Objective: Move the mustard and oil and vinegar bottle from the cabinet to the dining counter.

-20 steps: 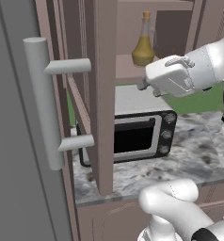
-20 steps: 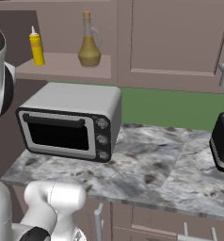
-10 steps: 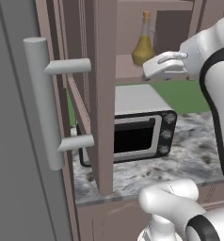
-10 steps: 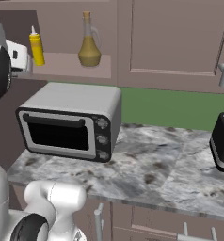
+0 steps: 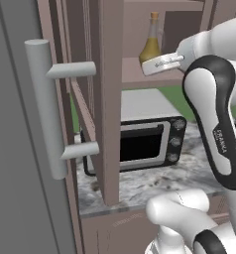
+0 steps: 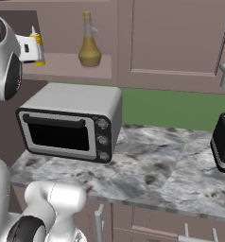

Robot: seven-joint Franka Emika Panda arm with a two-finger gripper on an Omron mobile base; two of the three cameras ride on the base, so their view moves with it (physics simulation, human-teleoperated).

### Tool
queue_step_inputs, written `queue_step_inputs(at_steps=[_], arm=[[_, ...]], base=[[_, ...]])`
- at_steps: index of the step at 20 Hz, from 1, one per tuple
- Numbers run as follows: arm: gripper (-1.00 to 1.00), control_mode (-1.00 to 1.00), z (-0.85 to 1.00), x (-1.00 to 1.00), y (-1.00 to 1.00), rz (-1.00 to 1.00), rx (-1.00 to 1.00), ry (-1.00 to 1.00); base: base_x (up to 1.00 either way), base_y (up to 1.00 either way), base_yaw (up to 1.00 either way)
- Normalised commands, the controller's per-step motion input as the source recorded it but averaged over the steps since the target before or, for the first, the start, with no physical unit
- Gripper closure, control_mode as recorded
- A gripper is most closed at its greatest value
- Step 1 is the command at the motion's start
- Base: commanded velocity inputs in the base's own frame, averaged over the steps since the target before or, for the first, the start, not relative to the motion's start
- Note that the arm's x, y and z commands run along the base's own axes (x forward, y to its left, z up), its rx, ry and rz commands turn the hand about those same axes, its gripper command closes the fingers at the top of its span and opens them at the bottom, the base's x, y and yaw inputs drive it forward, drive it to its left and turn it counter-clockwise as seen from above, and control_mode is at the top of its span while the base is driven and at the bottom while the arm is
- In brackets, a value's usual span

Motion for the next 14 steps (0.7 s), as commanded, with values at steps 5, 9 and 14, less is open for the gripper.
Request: queue_step_inputs(at_steps=[5, 9, 14], arm=[[-1.00, -1.00, 0.25, 0.53, 0.10, 0.00, 0.00, 0.00], [-1.00, -1.00, 0.20, 0.49, 0.17, 0.00, 0.00, 0.04], [-1.00, -1.00, -0.01, 0.45, 0.09, 0.00, 0.00, 0.01]], base=[[0.00, 0.00, 0.00], [0.00, 0.00, 0.00], [0.00, 0.00, 0.00]])
